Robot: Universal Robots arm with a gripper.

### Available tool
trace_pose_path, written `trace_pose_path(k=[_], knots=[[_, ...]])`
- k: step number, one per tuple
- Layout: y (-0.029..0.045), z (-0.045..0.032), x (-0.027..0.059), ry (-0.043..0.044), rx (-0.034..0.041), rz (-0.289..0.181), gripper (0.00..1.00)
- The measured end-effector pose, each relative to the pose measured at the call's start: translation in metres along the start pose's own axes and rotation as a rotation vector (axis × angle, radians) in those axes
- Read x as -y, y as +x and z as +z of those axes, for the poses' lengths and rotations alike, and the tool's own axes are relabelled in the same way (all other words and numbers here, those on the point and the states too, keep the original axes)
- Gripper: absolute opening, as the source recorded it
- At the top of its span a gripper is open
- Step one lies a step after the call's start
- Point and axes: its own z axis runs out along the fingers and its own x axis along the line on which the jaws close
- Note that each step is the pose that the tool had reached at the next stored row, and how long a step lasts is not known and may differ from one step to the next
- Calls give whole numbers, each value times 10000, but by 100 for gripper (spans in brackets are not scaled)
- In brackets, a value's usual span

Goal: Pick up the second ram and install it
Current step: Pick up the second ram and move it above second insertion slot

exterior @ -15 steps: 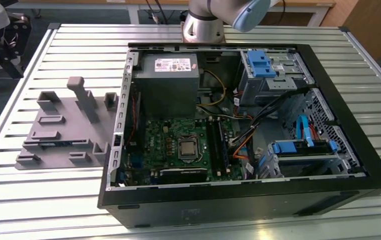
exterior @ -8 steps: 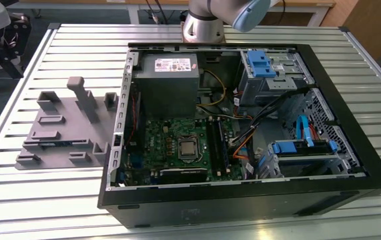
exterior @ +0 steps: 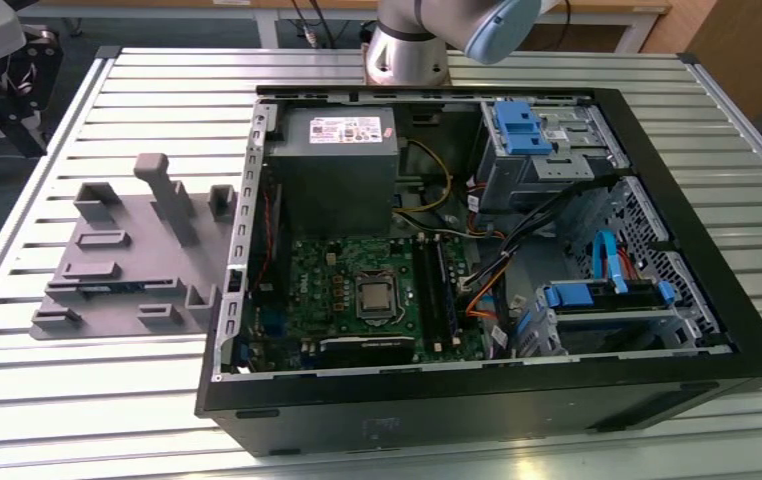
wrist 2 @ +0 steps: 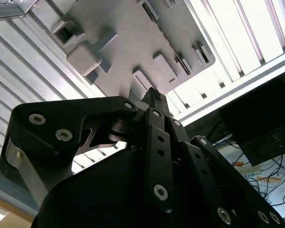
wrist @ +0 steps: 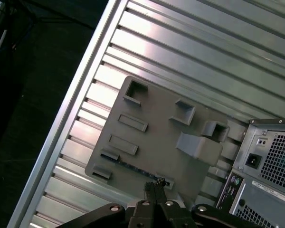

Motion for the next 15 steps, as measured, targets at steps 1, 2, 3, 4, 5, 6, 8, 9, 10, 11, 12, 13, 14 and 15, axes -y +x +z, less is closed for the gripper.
trace_pose_path(k=[1,2,3,4,5,6,8,9,10,11,12,13,14,15], knots=[[0,0,0,-1,-2,-46,11],[0,0,0,-2,-4,-93,11],[0,0,0,-3,-6,-139,11],[0,0,0,-5,-9,-186,11],[0,0,0,-5,-11,-231,11],[0,0,0,-7,-12,-277,11],[0,0,0,-9,-17,-372,11],[0,0,0,-10,-18,-417,11],[0,0,0,-11,-21,-461,11],[0,0,0,-12,-22,-505,11],[0,0,0,-13,-24,-549,11],[0,0,0,-14,-27,-594,11],[0,0,0,-15,-28,-643,11],[0,0,0,-16,-30,-688,11]])
